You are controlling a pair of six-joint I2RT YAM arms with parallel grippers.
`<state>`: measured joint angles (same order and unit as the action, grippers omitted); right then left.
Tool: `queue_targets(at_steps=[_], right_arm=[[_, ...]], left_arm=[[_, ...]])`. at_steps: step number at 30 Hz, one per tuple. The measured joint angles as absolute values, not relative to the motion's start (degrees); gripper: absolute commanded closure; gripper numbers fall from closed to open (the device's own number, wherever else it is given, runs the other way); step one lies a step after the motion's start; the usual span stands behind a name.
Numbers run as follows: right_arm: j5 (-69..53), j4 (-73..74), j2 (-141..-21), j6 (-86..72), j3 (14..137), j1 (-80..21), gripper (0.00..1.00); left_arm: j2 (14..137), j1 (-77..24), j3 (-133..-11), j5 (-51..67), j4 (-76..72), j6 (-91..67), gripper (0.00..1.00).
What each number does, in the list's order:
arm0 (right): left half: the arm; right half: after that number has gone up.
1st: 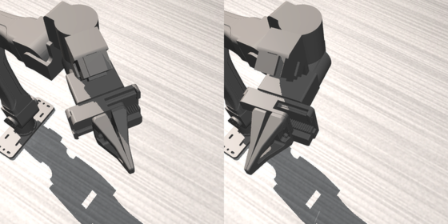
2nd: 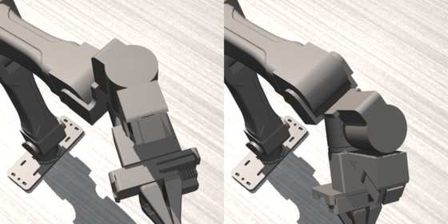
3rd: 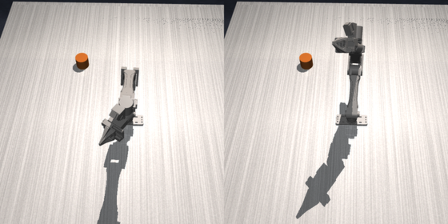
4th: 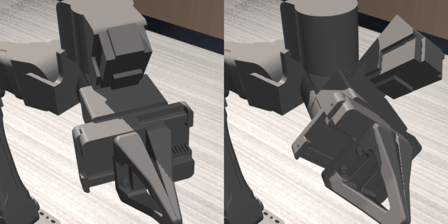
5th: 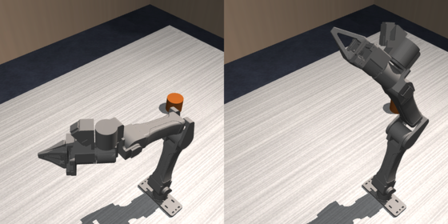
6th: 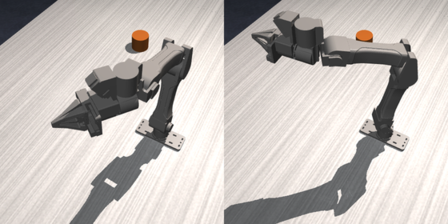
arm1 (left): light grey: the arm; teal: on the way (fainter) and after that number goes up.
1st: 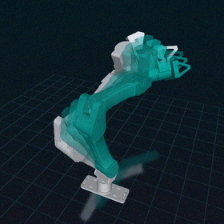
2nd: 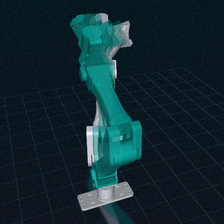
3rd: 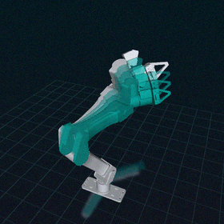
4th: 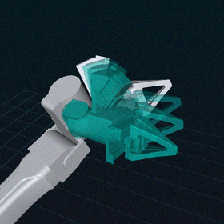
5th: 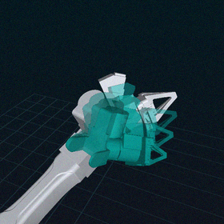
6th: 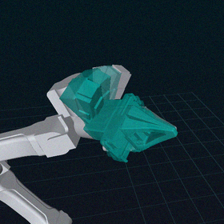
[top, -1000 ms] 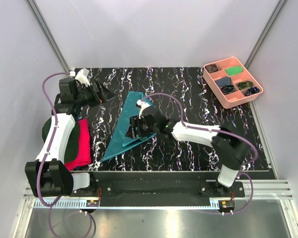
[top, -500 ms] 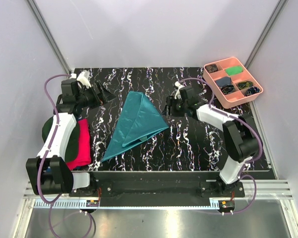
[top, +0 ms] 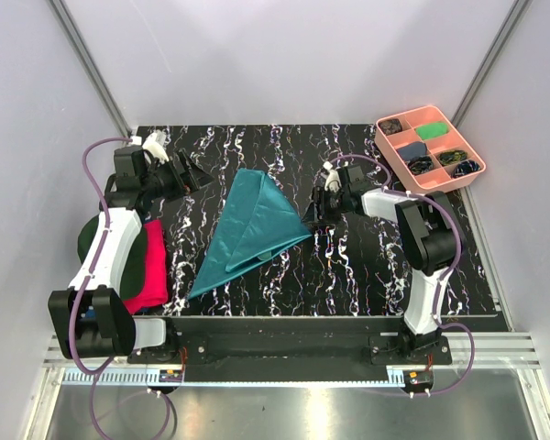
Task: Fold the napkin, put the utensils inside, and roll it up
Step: Fold the napkin
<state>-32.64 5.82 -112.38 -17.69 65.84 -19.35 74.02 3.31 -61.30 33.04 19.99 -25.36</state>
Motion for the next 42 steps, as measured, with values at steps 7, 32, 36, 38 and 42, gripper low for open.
queue_targets(at_steps=[7,32,36,38,42], right_arm=[[-38.02,5.41,-114.1,-17.15,66.3,-19.31,0.52],[-27.07,4.34,-103.2,-24.67,51.92,-17.85,1.0],[-17.43,6.55,-92.66,-28.69,43.0,-15.07,1.0],[-13.87,8.54,-89.21,-30.46,40.86,-14.04,1.0],[-9.34,11.38,-84.77,-33.8,39.13,-13.76,0.88]], left_arm=[[74.02,3.31,-61.3,33.08,20.01,-25.36,0.08],[74.02,0.73,-61.3,32.91,19.92,-25.43,0.08],[74.02,-2.79,-61.3,31.94,19.94,-25.3,0.08],[74.04,-4.47,-61.3,30.96,20.03,-25.19,0.08],[73.65,-8.49,-60.14,27.77,19.25,-25.39,0.09]])
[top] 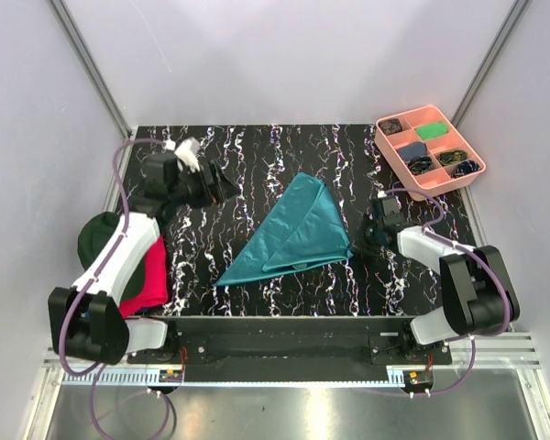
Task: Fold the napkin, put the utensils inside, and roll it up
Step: Fold the napkin
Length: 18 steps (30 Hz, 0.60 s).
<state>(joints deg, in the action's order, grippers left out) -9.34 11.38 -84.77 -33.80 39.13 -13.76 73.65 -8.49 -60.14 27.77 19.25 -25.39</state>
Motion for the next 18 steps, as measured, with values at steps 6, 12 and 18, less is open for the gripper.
queue_targets(at_steps=[6,12,18], right_arm=[[-8.73,13.45,-82.65,-36.91,38.61,-13.72,0.33],[-8.49,16.64,-79.02,-36.86,38.76,-13.8,0.32],[-9.63,17.65,-75.5,-36.77,40.69,-13.8,0.31]], left_arm=[[61.14,-12.43,-39.66,20.34,15.99,-31.77,0.16],[38.46,-13.37,-20.47,11.29,17.63,-41.74,0.31],[33.36,-13.8,-16.38,6.74,21.37,-47.13,0.46]])
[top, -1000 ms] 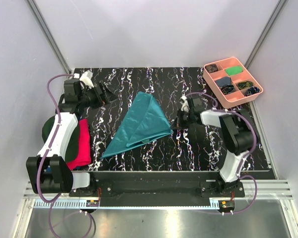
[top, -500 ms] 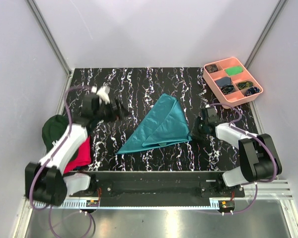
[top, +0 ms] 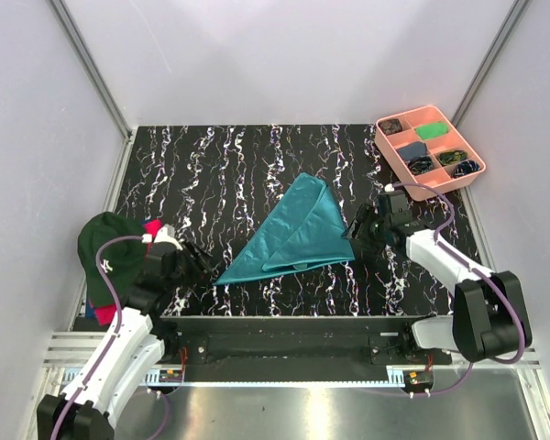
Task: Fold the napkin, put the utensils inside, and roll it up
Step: Fold the napkin
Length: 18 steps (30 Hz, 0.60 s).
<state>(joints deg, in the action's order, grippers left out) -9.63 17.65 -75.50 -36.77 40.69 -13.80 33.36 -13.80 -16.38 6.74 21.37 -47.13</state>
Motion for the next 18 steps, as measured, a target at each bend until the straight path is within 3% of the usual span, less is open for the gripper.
queue_targets(at_steps=[5,18], right_arm=[[-10.63,17.72,-73.23,-36.8,41.65,-13.82,0.3],[-11.66,17.93,-71.64,-36.8,41.67,-13.8,0.3]], left_arm=[[34.37,-13.82,-14.87,5.74,23.0,-49.36,0.57],[35.29,-13.82,-11.51,7.29,24.53,-51.07,0.54]])
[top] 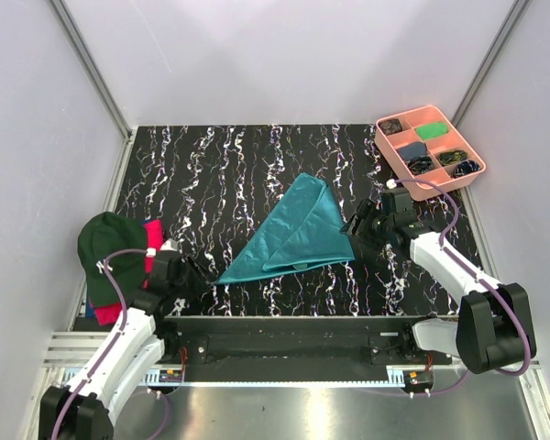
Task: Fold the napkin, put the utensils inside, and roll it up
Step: Fold the napkin
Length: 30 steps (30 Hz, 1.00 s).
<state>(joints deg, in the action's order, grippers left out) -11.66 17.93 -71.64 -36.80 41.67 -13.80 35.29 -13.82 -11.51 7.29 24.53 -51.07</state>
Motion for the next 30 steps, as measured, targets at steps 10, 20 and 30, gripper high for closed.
queue_targets(at_steps=[10,20,30], right_arm=[[-12.38,17.89,-72.9,-36.82,42.0,-13.82,0.3],[-13.15,17.87,-73.19,-36.82,42.19,-13.8,0.3],[-13.15,17.69,-73.19,-36.86,42.22,-13.8,0.29]], left_arm=[[31.92,-13.82,-10.57,8.62,24.8,-51.55,0.48],[34.52,-13.82,-10.39,9.8,23.16,-51.44,0.52],[36.75,-13.82,-10.33,11.2,21.34,-50.85,0.57]])
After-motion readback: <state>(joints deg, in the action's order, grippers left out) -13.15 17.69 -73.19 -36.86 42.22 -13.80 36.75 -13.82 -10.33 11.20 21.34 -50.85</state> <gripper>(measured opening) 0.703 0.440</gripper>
